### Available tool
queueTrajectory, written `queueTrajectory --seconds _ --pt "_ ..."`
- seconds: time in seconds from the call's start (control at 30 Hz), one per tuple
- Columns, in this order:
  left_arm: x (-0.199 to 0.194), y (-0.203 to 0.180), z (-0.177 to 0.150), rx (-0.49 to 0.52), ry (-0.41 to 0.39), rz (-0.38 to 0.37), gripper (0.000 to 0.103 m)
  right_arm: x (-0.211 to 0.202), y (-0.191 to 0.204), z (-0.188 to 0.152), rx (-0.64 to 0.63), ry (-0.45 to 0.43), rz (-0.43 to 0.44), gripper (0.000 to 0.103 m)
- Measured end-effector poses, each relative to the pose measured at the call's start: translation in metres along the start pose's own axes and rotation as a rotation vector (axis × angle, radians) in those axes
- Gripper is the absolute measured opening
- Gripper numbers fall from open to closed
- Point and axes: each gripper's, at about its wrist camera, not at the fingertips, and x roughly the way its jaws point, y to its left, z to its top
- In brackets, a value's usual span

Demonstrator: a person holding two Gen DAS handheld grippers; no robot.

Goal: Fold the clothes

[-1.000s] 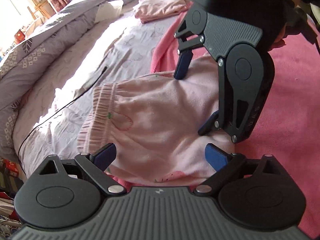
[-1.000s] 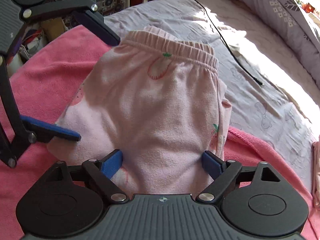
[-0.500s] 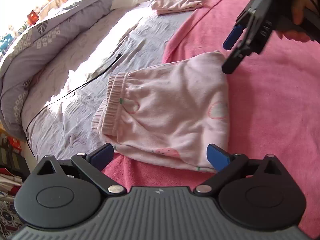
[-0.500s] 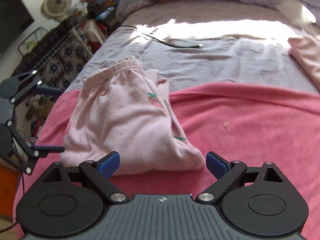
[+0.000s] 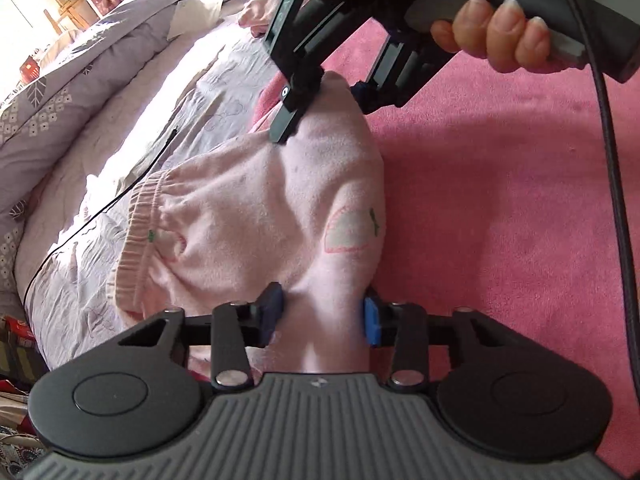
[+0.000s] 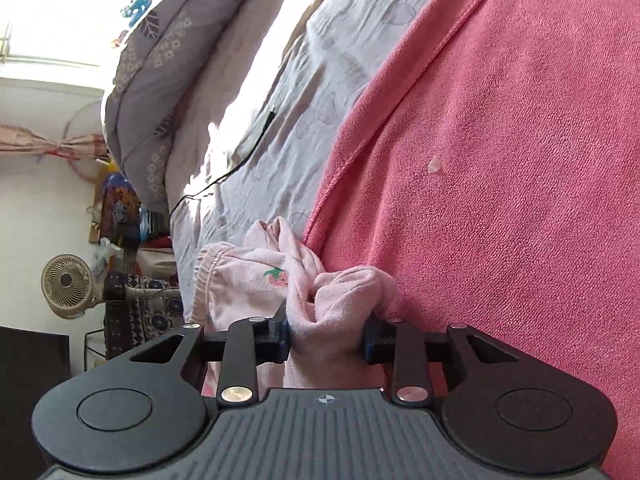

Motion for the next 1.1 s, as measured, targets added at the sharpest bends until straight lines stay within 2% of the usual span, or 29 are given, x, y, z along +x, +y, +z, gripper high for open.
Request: queueTrajectory --seconds 0.13,0.2,0.27,0.33,0.4,0.47,0.5,0.53,0.63,0.73,0.77,0.8,0.87,0.93,1.0,1.03,1.1 --pt "-0.056 0.005 0.015 -0.004 -0.092 -0.064 0.031 -0.053 0.02 -0.012 -0.002 -0.081 0.051 0.027" --pt "-0.076 0.0 0.018 -0.018 -0.115 -0.142 0.031 -0.088 0.029 -0.025 -0.031 -0.12 0.062 0.027" --pt "-0.088 -0.01 0.019 -0.026 -0.119 -0.23 0.032 -0.12 0.025 -0.044 -0.064 -0.125 0.022 0.027" --pt "-0.08 -0.038 0.011 -0.012 -0.058 -0.34 0.04 -0.138 0.002 -0.068 -0.089 -0.084 -0.109 0.032" --pt "-0.063 -0.067 -0.001 0.012 0.043 -0.422 0.045 -0.135 -0.023 -0.092 -0.142 -0.01 -0.315 0.04" --pt "-0.059 -0.086 -0.014 0.056 0.087 -0.422 0.048 -0.123 -0.04 -0.112 -0.24 0.085 -0.532 0.046" --pt "-0.058 -0.094 -0.02 0.078 0.104 -0.416 0.049 -0.122 -0.044 -0.119 -0.285 0.102 -0.587 0.049" --pt "-0.06 -0.095 -0.024 0.082 0.101 -0.404 0.051 -0.125 -0.043 -0.124 -0.318 0.095 -0.598 0.05" --pt "-0.07 -0.072 -0.027 0.015 0.07 -0.341 0.061 -0.139 -0.012 -0.131 -0.512 -0.009 -0.639 0.051" --pt "-0.076 -0.039 -0.015 -0.106 -0.018 -0.292 0.064 -0.135 0.03 -0.132 -0.748 -0.094 -0.576 0.051" --pt "-0.074 -0.031 -0.01 -0.142 -0.055 -0.298 0.066 -0.126 0.045 -0.131 -0.827 -0.109 -0.526 0.051" --pt "-0.07 -0.026 -0.003 -0.162 -0.092 -0.311 0.07 -0.115 0.057 -0.127 -0.884 -0.109 -0.479 0.05" --pt "-0.055 -0.03 0.01 -0.134 -0.123 -0.298 0.073 -0.084 0.071 -0.116 -0.973 -0.077 -0.413 0.05" --pt "-0.031 -0.044 0.019 -0.059 -0.092 -0.238 0.073 -0.041 0.076 -0.103 -1.047 -0.003 -0.383 0.048" --pt "-0.004 -0.052 0.023 -0.017 -0.026 -0.194 0.075 -0.001 0.071 -0.099 -1.177 0.083 -0.426 0.048" --pt "0.009 -0.054 0.022 -0.015 0.005 -0.196 0.081 0.015 0.066 -0.102 -1.269 0.111 -0.432 0.05" --pt "0.017 -0.043 0.017 -0.109 -0.001 -0.234 0.085 0.022 0.065 -0.106 -1.383 0.123 -0.415 0.051"
